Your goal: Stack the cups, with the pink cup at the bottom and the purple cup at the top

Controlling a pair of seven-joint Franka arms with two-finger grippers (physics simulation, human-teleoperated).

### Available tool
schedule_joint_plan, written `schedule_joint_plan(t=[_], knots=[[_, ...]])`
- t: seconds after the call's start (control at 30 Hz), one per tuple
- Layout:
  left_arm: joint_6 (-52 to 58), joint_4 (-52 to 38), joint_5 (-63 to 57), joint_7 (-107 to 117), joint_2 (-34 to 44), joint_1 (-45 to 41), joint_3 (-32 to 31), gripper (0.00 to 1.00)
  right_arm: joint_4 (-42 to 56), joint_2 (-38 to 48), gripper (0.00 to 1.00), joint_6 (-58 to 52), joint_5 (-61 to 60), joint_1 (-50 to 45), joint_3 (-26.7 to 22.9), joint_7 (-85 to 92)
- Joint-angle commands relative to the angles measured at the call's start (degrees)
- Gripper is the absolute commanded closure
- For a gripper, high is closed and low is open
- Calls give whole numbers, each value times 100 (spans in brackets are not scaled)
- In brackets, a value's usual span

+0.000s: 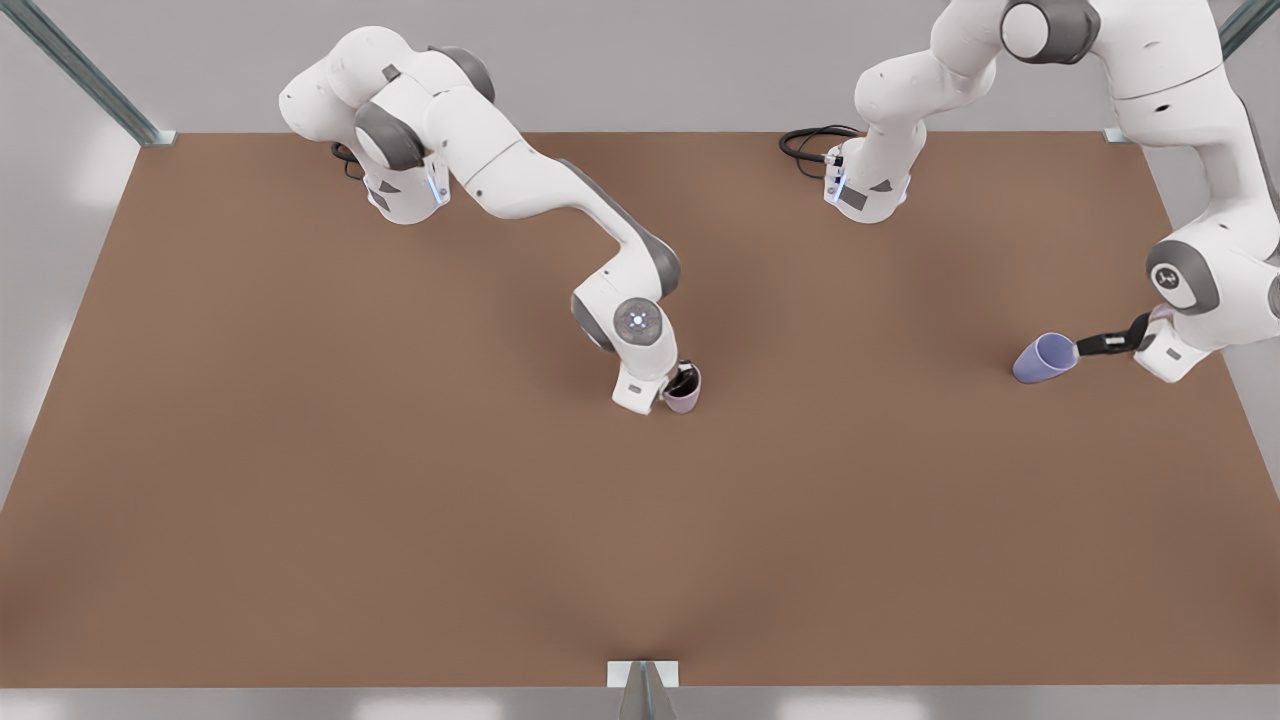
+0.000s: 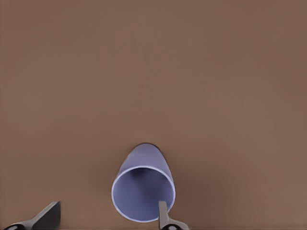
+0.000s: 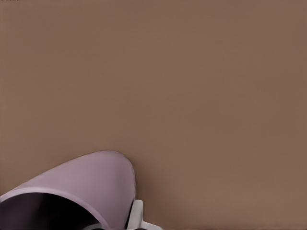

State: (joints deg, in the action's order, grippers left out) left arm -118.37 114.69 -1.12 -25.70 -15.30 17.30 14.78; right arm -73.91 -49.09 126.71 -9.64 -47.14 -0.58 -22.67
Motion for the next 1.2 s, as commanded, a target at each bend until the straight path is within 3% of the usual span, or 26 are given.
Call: schedule_joint_plan(t=[0.0,0.2,0.23,0.27,0.3,0.7,0.73,0.77,0.87,0.93,1.07,1.17], knots=[[-468,70,-11,-1833,1,28,25,0,9,-13,79,55,23,-15,-3,-1424],[-855,448,-46,-1957,-96,90,113,0,-9,-101,79,55,23,-32,-12,-1433],[-881,448,-46,-1948,-140,125,113,0,-9,-101,75,55,23,-76,-12,-1442],[-881,448,-46,-1948,-192,151,113,0,-9,-110,9,64,23,-85,-38,-1433],[-881,448,-46,-1948,-228,151,113,0,-9,-110,0,99,32,-103,-38,-1433],[-1312,545,24,-1878,-606,230,113,0,-149,452,0,-41,-134,-111,-153,-1380],[-1347,589,138,-1808,-606,230,104,25,-194,637,0,-207,-144,-103,-205,-1336],[-1347,624,165,-1746,-606,230,113,38,-194,804,0,-366,-152,-85,-267,-1328],[-1356,668,200,-1561,-597,230,104,53,-194,2104,0,-1912,-399,960,-478,-142],[-1312,668,209,-1552,-588,230,104,63,-176,2694,0,-2950,462,2146,-443,1537],[-1329,659,218,-1544,-605,230,104,77,-607,3573,0,-3100,1386,3712,-73,2302],[-1277,659,288,-1526,-641,230,95,79,-369,3397,0,-3487,1342,3712,-126,2206]])
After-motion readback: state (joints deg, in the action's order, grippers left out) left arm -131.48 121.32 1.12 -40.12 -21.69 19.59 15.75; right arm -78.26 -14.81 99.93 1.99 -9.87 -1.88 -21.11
